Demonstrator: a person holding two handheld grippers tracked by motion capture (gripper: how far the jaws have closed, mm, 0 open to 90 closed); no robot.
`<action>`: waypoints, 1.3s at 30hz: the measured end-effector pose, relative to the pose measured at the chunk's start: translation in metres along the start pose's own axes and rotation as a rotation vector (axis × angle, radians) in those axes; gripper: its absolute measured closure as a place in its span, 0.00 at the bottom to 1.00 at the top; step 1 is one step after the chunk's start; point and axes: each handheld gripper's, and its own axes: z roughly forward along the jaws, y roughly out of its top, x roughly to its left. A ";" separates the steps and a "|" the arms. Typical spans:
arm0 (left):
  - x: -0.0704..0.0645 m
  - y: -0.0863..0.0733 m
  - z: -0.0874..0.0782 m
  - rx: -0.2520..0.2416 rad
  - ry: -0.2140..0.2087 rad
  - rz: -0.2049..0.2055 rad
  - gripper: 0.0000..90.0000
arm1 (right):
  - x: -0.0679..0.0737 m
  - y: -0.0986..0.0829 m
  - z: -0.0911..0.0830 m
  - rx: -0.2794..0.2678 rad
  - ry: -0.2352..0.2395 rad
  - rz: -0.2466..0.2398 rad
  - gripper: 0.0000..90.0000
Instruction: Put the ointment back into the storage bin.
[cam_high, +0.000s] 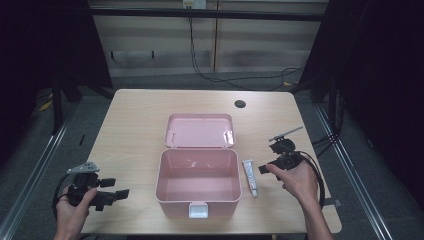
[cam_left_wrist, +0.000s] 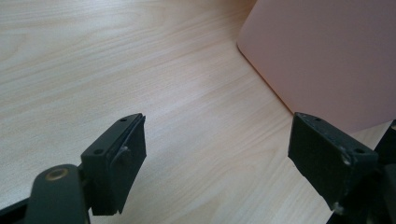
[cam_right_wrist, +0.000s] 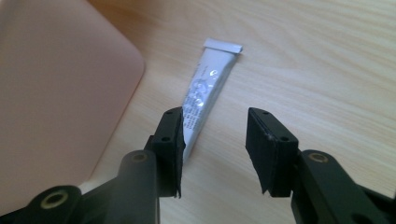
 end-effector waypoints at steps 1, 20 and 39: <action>0.000 0.000 0.000 0.000 0.000 0.000 0.21 | 0.001 0.001 0.001 0.006 0.004 -0.011 0.65; -0.001 0.000 -0.001 -0.004 -0.009 0.005 0.21 | 0.018 0.009 0.034 0.188 -0.002 -0.025 0.66; -0.002 -0.001 -0.001 -0.006 -0.009 -0.001 0.21 | 0.024 0.013 0.058 0.266 -0.024 -0.011 0.67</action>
